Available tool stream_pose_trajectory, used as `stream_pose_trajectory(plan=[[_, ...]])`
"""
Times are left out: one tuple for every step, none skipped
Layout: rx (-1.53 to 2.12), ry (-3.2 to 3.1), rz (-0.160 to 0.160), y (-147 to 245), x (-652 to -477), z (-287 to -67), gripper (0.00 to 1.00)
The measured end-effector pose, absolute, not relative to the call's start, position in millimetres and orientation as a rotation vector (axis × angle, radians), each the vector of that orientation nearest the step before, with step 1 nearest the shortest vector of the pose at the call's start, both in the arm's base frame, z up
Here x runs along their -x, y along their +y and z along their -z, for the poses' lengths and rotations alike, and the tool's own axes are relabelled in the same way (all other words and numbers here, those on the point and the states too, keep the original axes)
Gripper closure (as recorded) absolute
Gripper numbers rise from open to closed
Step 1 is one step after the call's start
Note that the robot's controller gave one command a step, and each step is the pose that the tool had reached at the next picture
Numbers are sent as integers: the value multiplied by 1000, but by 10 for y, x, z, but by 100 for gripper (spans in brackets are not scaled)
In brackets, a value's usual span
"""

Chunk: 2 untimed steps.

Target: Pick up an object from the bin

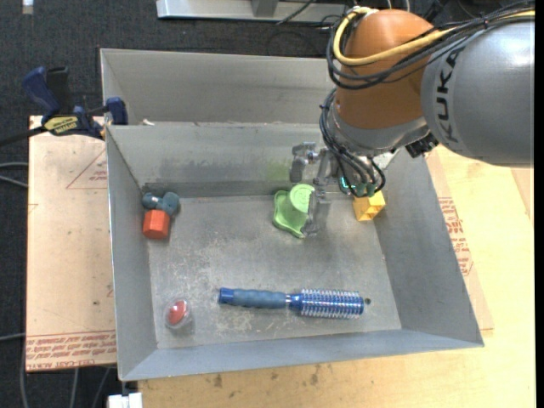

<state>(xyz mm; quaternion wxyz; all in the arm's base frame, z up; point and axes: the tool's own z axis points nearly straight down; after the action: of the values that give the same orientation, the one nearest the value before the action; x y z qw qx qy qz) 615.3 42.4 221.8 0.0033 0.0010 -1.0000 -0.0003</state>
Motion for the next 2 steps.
stream_pose_trajectory(plan=[[206,-3124,-1,50,-5283,-1392,0],[59,-3143,2,95,-4862,-698,0]])
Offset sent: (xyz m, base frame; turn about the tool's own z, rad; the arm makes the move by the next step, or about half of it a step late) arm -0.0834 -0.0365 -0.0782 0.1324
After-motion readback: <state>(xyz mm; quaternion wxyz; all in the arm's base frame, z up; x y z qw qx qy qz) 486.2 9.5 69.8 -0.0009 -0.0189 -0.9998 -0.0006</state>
